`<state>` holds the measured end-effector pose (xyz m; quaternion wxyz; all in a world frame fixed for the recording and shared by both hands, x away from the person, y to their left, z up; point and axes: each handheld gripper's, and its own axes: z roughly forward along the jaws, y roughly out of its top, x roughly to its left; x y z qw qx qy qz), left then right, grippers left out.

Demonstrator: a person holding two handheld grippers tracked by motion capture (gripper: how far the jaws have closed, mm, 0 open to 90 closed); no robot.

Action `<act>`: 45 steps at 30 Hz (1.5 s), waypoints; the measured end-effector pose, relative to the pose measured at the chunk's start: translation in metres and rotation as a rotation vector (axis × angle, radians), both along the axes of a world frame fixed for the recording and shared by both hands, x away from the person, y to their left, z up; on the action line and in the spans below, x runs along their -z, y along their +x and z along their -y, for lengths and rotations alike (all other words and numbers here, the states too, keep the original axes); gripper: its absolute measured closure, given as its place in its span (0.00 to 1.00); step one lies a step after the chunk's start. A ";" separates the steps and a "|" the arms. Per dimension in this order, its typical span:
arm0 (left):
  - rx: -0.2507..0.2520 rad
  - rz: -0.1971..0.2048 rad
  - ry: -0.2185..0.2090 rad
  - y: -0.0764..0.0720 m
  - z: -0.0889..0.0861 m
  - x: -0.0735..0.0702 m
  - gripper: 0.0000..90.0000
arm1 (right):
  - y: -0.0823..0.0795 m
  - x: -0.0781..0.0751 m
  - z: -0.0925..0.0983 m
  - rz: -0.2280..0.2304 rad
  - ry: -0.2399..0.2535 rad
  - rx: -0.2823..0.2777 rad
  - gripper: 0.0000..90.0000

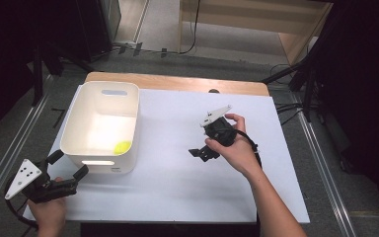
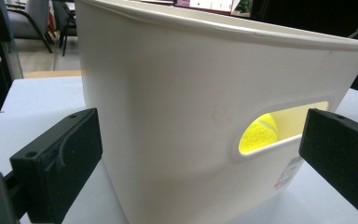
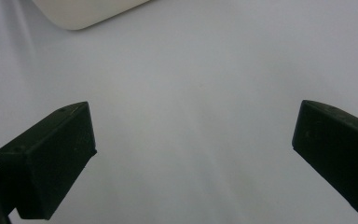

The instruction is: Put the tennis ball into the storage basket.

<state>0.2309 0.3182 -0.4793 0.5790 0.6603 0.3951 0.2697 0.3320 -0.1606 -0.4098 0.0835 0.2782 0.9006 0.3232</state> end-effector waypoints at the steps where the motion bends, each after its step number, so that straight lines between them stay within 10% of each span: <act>1: 0.000 0.000 -0.002 0.000 0.000 0.000 0.00 | -0.001 0.001 0.002 0.000 0.004 0.002 0.00; 45: -0.003 -0.001 0.008 0.000 0.001 0.000 0.00 | -0.042 0.033 0.081 0.065 0.135 0.170 0.00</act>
